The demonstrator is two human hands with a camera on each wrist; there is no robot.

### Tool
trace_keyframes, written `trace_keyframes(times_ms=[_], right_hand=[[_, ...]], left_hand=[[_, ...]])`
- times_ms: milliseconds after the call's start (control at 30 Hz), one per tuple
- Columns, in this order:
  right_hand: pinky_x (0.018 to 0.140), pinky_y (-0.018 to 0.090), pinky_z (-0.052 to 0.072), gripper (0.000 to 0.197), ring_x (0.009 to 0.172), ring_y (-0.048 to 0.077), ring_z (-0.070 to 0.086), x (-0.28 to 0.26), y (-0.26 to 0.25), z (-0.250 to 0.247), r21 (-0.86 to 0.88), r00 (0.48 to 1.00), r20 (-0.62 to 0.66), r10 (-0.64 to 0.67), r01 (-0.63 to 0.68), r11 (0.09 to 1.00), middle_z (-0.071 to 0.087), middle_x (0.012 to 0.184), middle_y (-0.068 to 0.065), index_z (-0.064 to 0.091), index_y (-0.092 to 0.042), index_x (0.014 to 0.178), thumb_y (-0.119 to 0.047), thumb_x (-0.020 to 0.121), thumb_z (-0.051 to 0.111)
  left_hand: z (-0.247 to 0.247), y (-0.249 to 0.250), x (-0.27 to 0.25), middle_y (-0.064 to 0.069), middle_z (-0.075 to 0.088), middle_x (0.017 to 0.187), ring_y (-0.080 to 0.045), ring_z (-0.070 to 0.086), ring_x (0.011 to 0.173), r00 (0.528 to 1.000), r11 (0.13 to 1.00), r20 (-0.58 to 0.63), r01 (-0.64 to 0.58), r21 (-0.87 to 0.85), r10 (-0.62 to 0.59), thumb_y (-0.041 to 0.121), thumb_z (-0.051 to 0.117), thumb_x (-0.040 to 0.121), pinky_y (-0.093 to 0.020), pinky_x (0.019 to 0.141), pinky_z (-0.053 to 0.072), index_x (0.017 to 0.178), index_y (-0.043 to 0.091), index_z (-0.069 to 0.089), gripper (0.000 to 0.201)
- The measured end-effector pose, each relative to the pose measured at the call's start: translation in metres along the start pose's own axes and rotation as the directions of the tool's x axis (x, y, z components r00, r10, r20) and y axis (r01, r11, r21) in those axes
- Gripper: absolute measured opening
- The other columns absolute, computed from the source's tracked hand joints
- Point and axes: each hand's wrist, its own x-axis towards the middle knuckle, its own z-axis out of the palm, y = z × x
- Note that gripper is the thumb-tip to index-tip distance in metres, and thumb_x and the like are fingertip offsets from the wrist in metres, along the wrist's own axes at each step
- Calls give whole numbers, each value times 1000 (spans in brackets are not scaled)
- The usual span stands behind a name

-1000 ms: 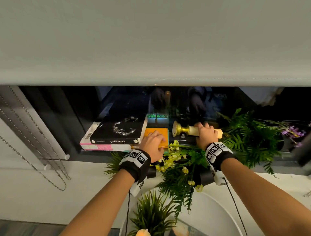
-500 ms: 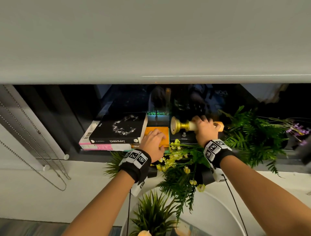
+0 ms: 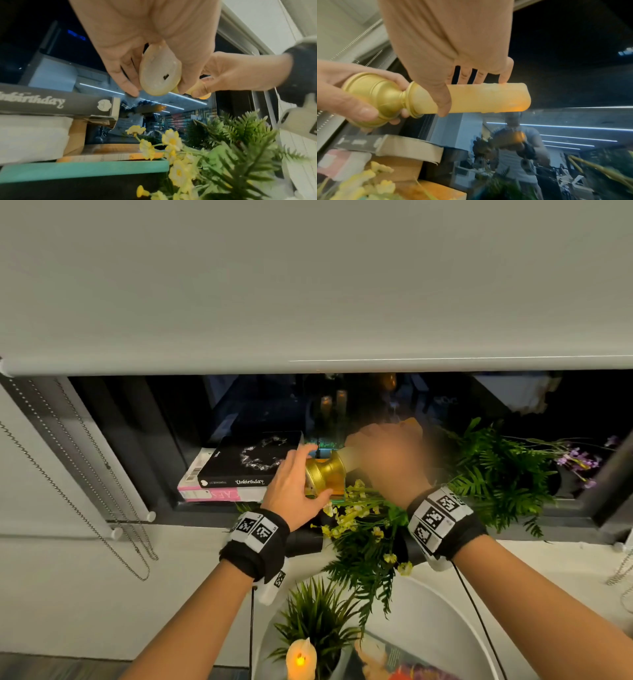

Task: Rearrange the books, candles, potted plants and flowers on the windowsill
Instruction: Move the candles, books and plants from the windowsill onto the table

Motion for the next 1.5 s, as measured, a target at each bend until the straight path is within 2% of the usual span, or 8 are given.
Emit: trace_keyframes(times_ms=[100,300,433,567,833,1000,1233,1500], right_hand=[[103,52,20,48,116,22,46,-9,-11,-15,3,999,-16,-42,42,999,55,116,-10,54,-37,116,-26,73,72],[102,50,29,65,125,25,35,-29,-1,-42,159,967,-48,252,-241,957,40,135,-1,43,-35,131,-61,75,62],[96,47,47,57,110,27,55,-35,7,-52,641,891,111,441,-403,653,40,133,8,37,-24,133,-59,89,45],[68,30,58,36,81,15,68,-40,-1,-66,791,873,289,393,-448,416,56,112,3,46,-22,121,-48,96,39],[44,24,49,17,62,14,60,-52,-7,-101,802,913,29,407,-264,535,57,79,0,58,-18,89,-34,88,63],[67,21,44,18,73,4,54,-62,-4,-135,705,945,-98,313,-156,692,59,82,-9,57,-22,85,-35,79,68],[58,9,43,19,70,2,57,-110,-20,-116,639,980,179,82,-179,748,61,80,-10,60,-20,84,-32,78,73],[60,19,43,26,68,5,58,-178,-52,-43,570,768,594,-238,-193,799,63,76,-9,62,-22,80,-41,73,76]], left_hand=[[-11,2,-20,3,46,111,-11,51,96,998,992,-67,-23,-122,15,23,75,74,-8,74,42,116,23,42,53],[-35,-3,-57,1,47,110,2,48,96,987,979,-160,-29,-201,-4,12,75,74,-2,74,38,111,23,42,51],[-44,-6,-75,0,48,112,-9,51,98,983,970,-180,-20,-244,-25,13,76,74,-16,78,45,113,29,39,57],[-44,5,-84,5,45,110,-3,49,98,987,967,-159,-56,-250,16,15,76,75,-21,76,48,113,29,39,55],[-40,19,-99,3,39,127,-3,49,107,995,978,-74,-79,-195,66,33,80,68,-17,83,45,130,24,34,78],[-38,11,-110,4,36,134,-10,50,113,998,990,58,21,-138,-13,40,70,79,-27,84,52,136,29,30,71],[-10,-5,-134,1,53,104,-13,56,92,945,993,306,115,22,-116,26,68,80,-31,81,51,105,15,58,28],[8,-5,-158,-2,61,93,-17,60,84,883,989,446,135,55,-146,25,68,81,-28,74,53,98,12,63,22]])
